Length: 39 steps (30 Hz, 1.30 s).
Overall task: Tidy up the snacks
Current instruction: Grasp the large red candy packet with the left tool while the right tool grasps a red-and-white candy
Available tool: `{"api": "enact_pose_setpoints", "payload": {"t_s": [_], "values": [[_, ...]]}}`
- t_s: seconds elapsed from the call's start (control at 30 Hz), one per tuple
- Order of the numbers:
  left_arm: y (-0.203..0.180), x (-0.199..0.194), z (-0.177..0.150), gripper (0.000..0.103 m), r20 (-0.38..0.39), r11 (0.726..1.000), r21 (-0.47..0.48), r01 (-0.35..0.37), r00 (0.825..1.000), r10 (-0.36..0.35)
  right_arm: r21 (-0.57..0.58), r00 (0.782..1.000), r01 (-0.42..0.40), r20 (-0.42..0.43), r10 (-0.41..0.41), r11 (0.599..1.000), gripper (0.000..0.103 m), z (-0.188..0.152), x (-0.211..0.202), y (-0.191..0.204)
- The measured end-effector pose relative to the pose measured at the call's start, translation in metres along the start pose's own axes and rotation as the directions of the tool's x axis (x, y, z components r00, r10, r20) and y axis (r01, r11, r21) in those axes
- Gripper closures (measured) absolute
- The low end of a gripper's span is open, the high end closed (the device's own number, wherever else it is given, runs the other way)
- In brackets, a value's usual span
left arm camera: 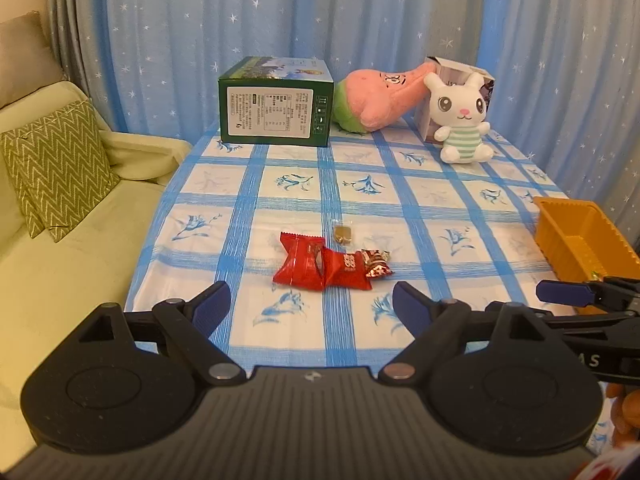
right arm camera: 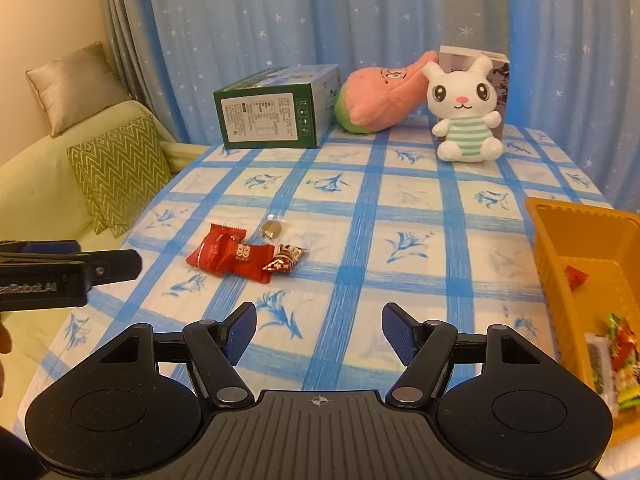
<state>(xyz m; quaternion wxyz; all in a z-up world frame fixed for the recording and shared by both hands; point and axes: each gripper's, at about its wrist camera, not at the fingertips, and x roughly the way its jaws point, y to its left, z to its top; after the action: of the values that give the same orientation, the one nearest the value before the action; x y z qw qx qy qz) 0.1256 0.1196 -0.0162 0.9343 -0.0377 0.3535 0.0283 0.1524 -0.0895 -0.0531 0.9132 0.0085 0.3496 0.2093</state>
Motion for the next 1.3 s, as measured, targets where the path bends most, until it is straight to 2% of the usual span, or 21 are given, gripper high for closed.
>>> {"api": "enact_pose_setpoints", "payload": {"t_s": [0.23, 0.4, 0.5, 0.53, 0.63, 0.8, 0.9, 0.93, 1.0, 1.17, 1.3], "values": [[0.013, 0.045, 0.011, 0.017, -0.004, 1.0, -0.002, -0.023, 1.0, 0.023, 0.0, 0.999, -0.031, 0.007, 0.031, 1.0, 0.034, 0.006, 0.033, -0.004], [0.025, 0.078, 0.012, 0.023, -0.02, 0.999, -0.002, -0.045, 0.999, 0.045, 0.006, 0.999, -0.038, 0.009, 0.038, 0.999, 0.034, 0.008, 0.059, -0.005], [0.029, 0.096, 0.01, 0.028, -0.039, 1.0, 0.013, -0.028, 0.999, 0.029, 0.013, 0.999, -0.051, 0.011, 0.051, 0.999, 0.043, 0.008, 0.073, -0.007], [0.03, 0.102, 0.01, 0.033, -0.049, 1.0, 0.019, -0.021, 0.999, 0.022, 0.016, 0.998, -0.054, 0.012, 0.054, 0.998, 0.044, 0.008, 0.077, -0.008], [0.03, 0.116, 0.01, 0.042, -0.06, 0.999, 0.038, 0.001, 0.998, 0.001, 0.033, 0.998, -0.061, 0.013, 0.061, 0.998, 0.044, 0.006, 0.087, -0.012], [0.029, 0.132, 0.015, 0.046, -0.066, 0.997, 0.064, 0.036, 0.997, -0.032, 0.056, 0.998, -0.066, 0.004, 0.066, 0.996, 0.044, 0.005, 0.098, -0.013], [0.027, 0.144, 0.018, 0.057, -0.083, 0.995, 0.08, 0.06, 0.995, -0.053, 0.065, 0.998, -0.066, 0.009, 0.066, 0.996, 0.044, 0.008, 0.103, -0.012], [0.027, 0.147, 0.019, 0.064, -0.086, 0.994, 0.079, 0.072, 0.994, -0.065, 0.066, 0.998, -0.069, 0.012, 0.068, 0.995, 0.044, 0.009, 0.105, -0.012], [0.025, 0.152, 0.02, 0.066, -0.094, 0.993, 0.083, 0.087, 0.992, -0.079, 0.063, 0.997, -0.071, 0.017, 0.07, 0.995, 0.044, 0.012, 0.109, -0.01], [0.021, 0.159, 0.017, 0.073, -0.123, 0.99, 0.123, 0.072, 0.991, -0.057, 0.064, 0.997, -0.08, 0.02, 0.079, 0.995, 0.044, 0.019, 0.12, -0.007], [0.029, 0.155, 0.02, 0.078, -0.107, 0.995, 0.084, 0.053, 0.993, -0.044, 0.06, 0.996, -0.084, 0.023, 0.083, 0.995, 0.046, 0.024, 0.129, -0.002]]}}
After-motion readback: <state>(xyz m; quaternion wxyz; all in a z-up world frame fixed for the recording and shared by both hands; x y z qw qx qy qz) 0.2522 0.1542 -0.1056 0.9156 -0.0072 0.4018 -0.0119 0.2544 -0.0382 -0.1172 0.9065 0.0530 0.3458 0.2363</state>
